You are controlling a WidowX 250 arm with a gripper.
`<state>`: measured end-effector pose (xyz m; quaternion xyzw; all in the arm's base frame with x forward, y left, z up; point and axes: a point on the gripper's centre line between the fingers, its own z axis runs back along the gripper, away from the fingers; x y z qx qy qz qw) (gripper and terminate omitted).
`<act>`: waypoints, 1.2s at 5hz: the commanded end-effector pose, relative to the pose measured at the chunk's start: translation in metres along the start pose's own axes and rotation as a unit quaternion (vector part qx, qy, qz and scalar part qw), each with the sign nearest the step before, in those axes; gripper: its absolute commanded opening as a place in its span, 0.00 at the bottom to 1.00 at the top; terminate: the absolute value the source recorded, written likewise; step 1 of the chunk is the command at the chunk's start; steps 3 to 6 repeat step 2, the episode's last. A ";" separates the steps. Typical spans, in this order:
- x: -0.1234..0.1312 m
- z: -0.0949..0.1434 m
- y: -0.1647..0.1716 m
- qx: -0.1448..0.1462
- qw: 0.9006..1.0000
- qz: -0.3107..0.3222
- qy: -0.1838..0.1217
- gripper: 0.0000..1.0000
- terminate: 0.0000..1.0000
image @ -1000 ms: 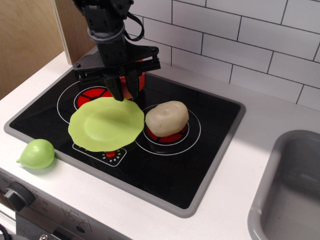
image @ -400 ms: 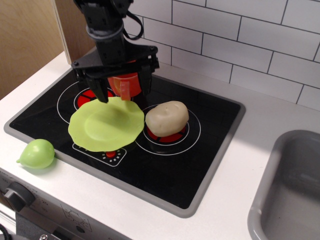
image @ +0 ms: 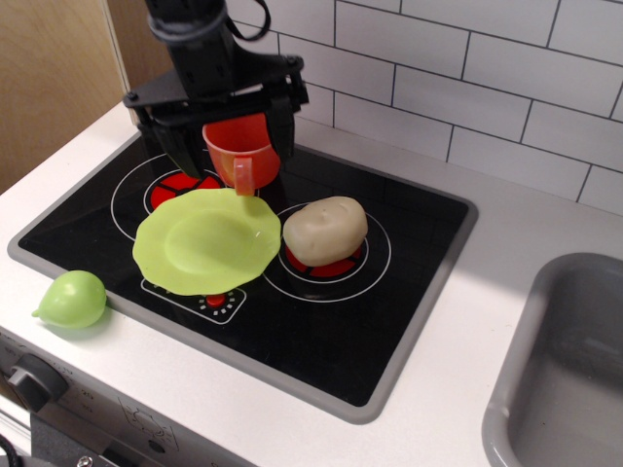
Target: Take cup off plate
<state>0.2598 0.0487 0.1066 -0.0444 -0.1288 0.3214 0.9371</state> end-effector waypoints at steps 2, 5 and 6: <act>0.000 0.023 -0.003 -0.006 1.000 -0.013 -0.002 1.00 1.00; 0.000 0.023 -0.003 -0.006 1.000 -0.013 -0.002 1.00 1.00; 0.000 0.023 -0.003 -0.006 1.000 -0.013 -0.002 1.00 1.00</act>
